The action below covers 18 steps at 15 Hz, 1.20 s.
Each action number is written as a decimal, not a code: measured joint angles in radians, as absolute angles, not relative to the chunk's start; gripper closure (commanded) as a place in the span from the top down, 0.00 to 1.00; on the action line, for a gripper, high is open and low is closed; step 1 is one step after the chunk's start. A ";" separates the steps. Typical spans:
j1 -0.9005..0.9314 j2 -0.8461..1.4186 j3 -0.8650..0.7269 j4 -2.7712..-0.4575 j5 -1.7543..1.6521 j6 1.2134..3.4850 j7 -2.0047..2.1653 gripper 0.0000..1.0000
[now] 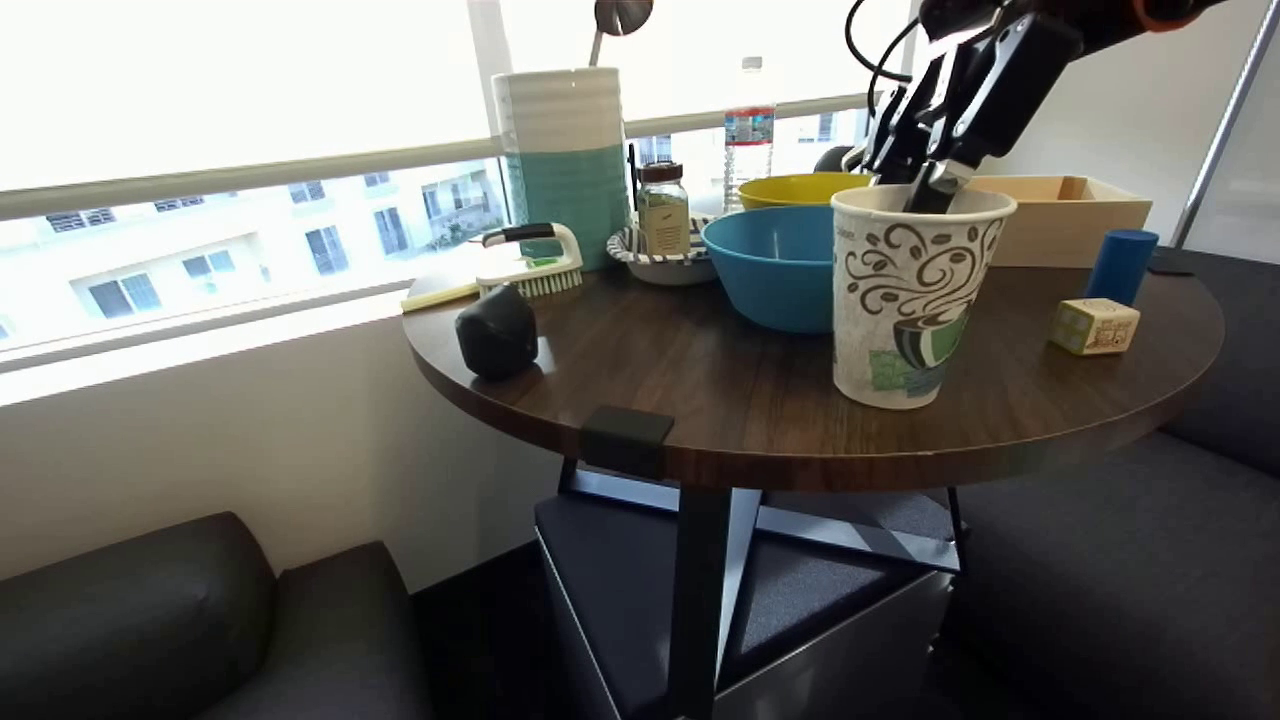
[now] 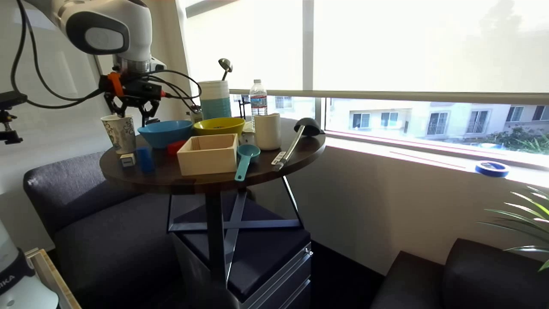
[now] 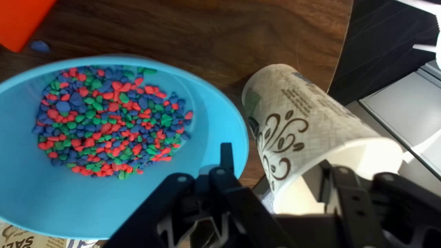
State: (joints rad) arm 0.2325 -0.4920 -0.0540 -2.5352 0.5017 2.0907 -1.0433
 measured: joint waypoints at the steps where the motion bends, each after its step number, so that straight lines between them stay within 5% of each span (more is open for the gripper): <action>1: 0.232 -0.490 -0.057 -2.535 0.504 2.091 -1.047 0.16; 4: 0.232 -0.488 -0.070 -2.534 0.510 2.091 -1.061 0.00; 18: 0.232 -0.553 -0.080 -2.455 0.550 2.027 -1.100 0.01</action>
